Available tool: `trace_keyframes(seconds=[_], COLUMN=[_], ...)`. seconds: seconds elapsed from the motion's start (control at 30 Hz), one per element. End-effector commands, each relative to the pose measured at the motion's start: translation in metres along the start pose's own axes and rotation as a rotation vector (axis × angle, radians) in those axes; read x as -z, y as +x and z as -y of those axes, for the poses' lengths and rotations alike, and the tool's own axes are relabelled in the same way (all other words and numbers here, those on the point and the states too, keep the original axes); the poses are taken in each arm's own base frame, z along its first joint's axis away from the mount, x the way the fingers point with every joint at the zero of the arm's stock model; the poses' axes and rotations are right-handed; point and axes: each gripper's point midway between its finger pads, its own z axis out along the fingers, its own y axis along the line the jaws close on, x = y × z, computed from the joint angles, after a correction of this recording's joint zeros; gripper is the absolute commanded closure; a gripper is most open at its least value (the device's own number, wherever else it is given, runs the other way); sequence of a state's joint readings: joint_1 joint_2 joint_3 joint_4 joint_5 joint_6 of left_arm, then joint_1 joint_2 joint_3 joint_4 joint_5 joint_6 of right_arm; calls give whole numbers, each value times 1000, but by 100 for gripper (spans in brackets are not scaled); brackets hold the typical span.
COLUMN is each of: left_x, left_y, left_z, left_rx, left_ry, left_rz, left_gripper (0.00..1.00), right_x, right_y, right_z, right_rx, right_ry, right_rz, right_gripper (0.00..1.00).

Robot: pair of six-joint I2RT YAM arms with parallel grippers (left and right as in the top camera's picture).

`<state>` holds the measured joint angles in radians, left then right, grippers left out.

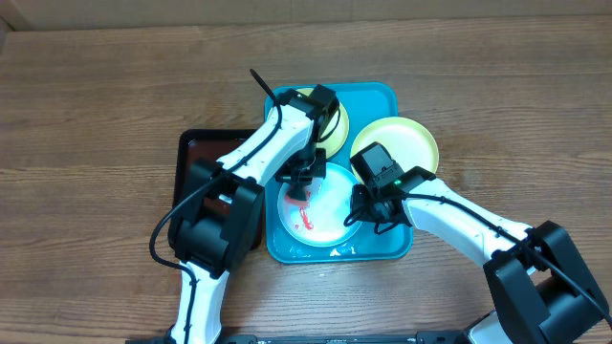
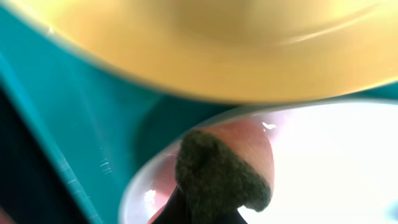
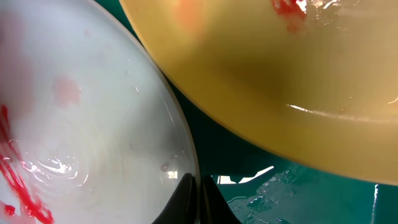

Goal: Clean dirty plates on tray and stack at the side
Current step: 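Scrub the white plate with the sponge in the left gripper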

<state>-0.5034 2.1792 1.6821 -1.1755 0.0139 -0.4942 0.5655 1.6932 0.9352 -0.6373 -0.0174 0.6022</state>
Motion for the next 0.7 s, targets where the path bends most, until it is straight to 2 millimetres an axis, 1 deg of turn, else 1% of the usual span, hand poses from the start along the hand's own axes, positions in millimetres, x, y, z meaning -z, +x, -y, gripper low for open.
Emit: trace_keyframes(seconds=[0.0,0.07,0.23,0.33,0.4,0.5,0.57,0.67], left_x=[5,3,0,-4,-12,-29,-37,-41], left_y=[-4,-4,1,1,4,17,26,30], left_z=[37,45,44,33,24,13,2,-14], left_rx=[0,14,39,51,79,107,142,182], left_ry=[186,178,83,-15,-76,-115,-142,-171], left_rz=[-19,1,33,76,88,56,25,-9], left_gripper=[96,96,96,96,96,96,96,96], right_x=[-11,-11,-11,-11,-11,-11,-11,-11], right_y=[3,4,7,7,7,7,7,6], right_z=[22,23,24,24,24,24,24,24], right_rx=[4,4,0,0,1,1,1,-4], right_ry=[105,108,112,112,113,112,112,111], right_rz=[-2,-7,-19,-18,-18,-18,-18,-16], right_gripper=[96,96,96,96,96,96,96,96])
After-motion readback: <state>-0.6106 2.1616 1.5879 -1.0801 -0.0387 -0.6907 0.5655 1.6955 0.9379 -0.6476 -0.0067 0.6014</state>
